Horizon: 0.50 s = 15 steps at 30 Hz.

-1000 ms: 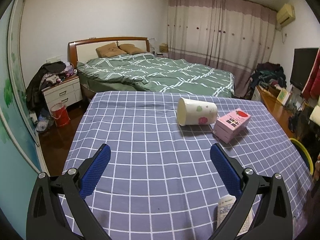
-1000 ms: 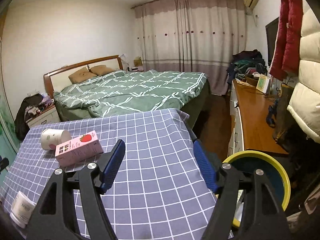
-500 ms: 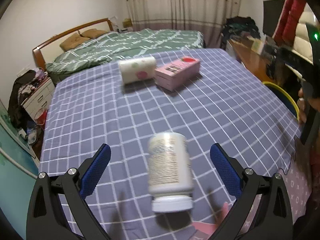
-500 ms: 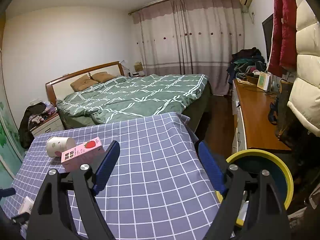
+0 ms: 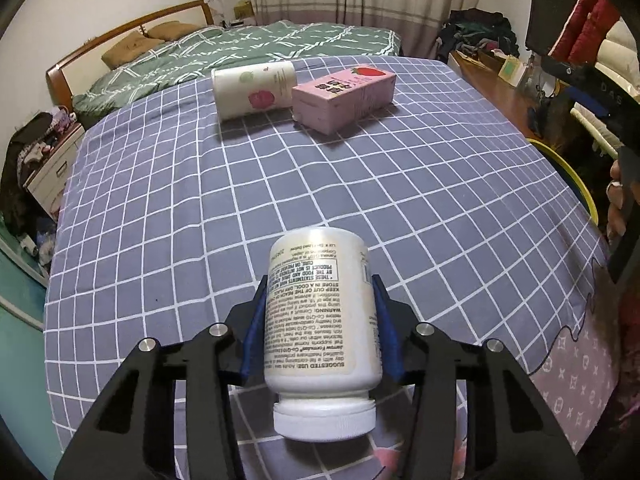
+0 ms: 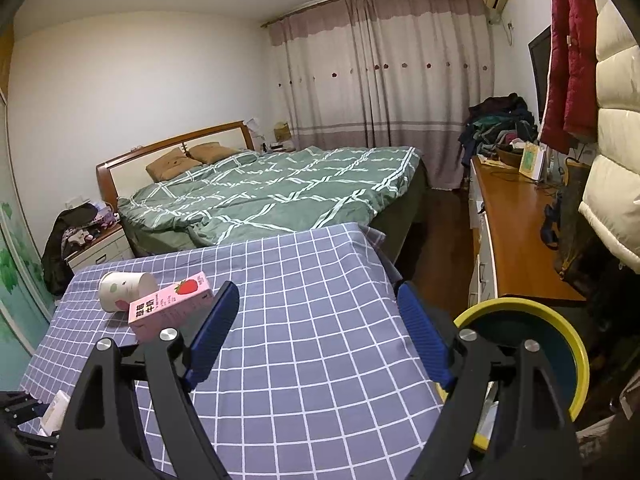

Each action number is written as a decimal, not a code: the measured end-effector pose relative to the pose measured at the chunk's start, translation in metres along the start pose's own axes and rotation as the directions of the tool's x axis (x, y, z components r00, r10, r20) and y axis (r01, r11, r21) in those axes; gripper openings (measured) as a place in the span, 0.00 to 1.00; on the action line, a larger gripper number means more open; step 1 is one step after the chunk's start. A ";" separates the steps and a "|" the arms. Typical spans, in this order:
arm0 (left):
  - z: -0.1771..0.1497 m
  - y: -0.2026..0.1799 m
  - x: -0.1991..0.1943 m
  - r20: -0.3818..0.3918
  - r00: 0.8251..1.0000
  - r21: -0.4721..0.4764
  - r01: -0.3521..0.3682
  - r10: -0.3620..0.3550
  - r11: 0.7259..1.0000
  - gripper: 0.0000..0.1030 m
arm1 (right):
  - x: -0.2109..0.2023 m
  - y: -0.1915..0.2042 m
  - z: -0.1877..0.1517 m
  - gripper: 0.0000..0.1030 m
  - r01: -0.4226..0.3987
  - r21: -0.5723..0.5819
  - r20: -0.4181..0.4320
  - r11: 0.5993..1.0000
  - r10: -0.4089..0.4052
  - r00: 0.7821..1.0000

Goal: Collect trash
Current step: 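Grasp the white pill bottle with the left tool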

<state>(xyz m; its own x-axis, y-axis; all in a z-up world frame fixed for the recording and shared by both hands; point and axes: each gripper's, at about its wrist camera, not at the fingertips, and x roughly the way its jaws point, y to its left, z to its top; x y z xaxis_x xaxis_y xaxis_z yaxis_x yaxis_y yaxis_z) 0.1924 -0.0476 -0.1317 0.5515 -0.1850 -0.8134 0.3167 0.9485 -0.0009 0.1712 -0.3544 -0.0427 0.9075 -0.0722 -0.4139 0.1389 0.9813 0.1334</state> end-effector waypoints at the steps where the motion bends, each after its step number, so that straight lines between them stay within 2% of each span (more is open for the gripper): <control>1: 0.000 -0.001 0.000 -0.002 1.000 0.003 0.004 -0.004 1.000 0.46 | -0.002 0.000 0.001 0.75 0.004 0.000 0.006 1.000 -0.004 1.000; 7: 0.012 -0.015 -0.009 0.018 1.000 0.036 0.024 -0.024 0.999 0.46 | -0.022 -0.011 0.005 0.75 0.000 -0.012 0.005 1.000 0.000 1.000; 11: 0.033 -0.041 -0.012 0.036 0.997 0.095 0.064 -0.068 0.993 0.46 | -0.047 -0.031 -0.005 0.76 0.068 -0.061 0.022 0.996 -0.066 0.998; 15: 0.056 -0.079 -0.010 0.038 0.990 0.163 0.128 -0.136 0.978 0.46 | -0.064 -0.074 -0.024 0.76 0.127 -0.043 -0.022 0.991 -0.128 0.992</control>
<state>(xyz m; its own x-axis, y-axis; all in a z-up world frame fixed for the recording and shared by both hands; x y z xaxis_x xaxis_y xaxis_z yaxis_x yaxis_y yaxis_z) 0.2050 -0.1346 -0.0907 0.5324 -0.3224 -0.7827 0.5067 0.8621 -0.0104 0.0931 -0.4183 -0.0477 0.8734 -0.1933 -0.4471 0.2359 0.9709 0.0410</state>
